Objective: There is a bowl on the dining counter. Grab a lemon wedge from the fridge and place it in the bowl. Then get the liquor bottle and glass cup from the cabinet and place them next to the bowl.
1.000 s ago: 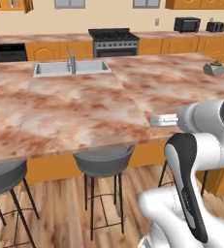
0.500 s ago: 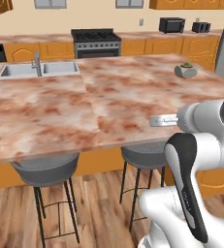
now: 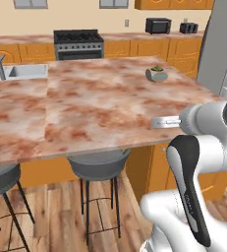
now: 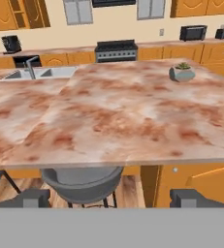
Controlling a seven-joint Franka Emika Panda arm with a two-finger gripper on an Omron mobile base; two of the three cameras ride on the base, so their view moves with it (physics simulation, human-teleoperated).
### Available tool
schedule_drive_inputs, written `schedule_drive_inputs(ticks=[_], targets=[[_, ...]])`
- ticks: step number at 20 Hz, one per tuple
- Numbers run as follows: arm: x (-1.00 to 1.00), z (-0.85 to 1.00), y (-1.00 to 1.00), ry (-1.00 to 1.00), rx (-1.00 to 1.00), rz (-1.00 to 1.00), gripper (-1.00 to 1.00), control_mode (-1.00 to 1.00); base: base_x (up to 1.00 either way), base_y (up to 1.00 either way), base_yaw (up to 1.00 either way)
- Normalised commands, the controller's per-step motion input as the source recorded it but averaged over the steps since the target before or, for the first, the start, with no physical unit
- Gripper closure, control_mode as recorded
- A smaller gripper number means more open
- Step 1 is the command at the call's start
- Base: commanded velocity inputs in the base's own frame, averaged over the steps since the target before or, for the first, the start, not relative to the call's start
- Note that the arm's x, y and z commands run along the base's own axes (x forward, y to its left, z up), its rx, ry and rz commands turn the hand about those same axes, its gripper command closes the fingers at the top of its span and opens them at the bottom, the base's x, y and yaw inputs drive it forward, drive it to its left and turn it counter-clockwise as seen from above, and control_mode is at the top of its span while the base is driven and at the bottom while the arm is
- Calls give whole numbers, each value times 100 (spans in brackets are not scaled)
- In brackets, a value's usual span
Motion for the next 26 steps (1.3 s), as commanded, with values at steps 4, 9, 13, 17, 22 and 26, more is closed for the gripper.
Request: schedule_drive_inputs(ticks=[4,9,13,17,22,26], targets=[[0,0,0,0,0,0,-100,100,0,-100,0],[0,0,0,0,0,0,-100,100,-21,-46,19],[0,0,0,0,0,0,-100,100,-7,12,53],[0,0,0,0,0,0,-100,100,0,-2,60],[0,0,0,0,0,0,-100,100,0,-72,52],[0,0,0,0,0,0,-100,100,-10,-96,41]])
